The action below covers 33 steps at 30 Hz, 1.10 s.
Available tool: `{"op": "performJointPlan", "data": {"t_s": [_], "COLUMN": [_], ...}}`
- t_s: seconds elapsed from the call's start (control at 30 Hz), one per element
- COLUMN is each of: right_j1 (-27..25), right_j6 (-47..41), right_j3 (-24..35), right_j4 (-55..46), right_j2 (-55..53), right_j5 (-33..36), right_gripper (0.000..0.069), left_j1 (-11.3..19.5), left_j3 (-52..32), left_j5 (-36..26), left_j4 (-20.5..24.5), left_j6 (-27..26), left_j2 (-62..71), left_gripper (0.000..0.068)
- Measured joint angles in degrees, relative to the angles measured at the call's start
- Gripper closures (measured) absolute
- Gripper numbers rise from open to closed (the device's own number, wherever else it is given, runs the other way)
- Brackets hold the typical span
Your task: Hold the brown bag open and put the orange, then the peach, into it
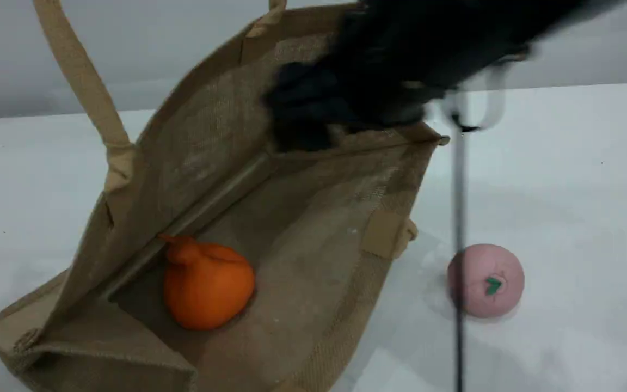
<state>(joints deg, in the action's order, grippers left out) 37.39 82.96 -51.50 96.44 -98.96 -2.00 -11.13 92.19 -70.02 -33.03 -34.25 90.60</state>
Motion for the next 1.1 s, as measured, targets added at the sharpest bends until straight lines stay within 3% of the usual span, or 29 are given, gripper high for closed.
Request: {"op": "performJointPlan", "data": {"t_s": [0.17, 0.37, 0.5, 0.77, 1.1], "right_j1": [-1.52, -1.82, -4.25, -10.04, -10.09], "right_j6": [0.0, 0.0, 0.06, 0.06, 1.69], "right_j3": [9.75, 15.97, 15.96, 13.93, 7.63], "right_j4": [3.46, 3.42, 2.58, 0.83, 0.19], "right_j2": [4.99, 4.55, 3.15, -5.05, -14.09], "right_j5": [-6.01, -9.91, -9.77, -0.79, -0.74], "right_gripper": [0.0184, 0.0221, 0.0226, 0.0227, 0.0227], "left_j1": [0.0, 0.0, 0.0, 0.0, 0.0], "left_j3": [0.0, 0.0, 0.0, 0.0, 0.0], "left_j5": [0.0, 0.03, 0.03, 0.03, 0.03], "left_j4": [0.0, 0.0, 0.0, 0.0, -0.05], "left_j6": [0.0, 0.0, 0.0, 0.06, 0.06], "left_j2": [0.0, 0.0, 0.0, 0.0, 0.0], "left_gripper": [0.0598, 0.0598, 0.0598, 0.0598, 0.0598]}}
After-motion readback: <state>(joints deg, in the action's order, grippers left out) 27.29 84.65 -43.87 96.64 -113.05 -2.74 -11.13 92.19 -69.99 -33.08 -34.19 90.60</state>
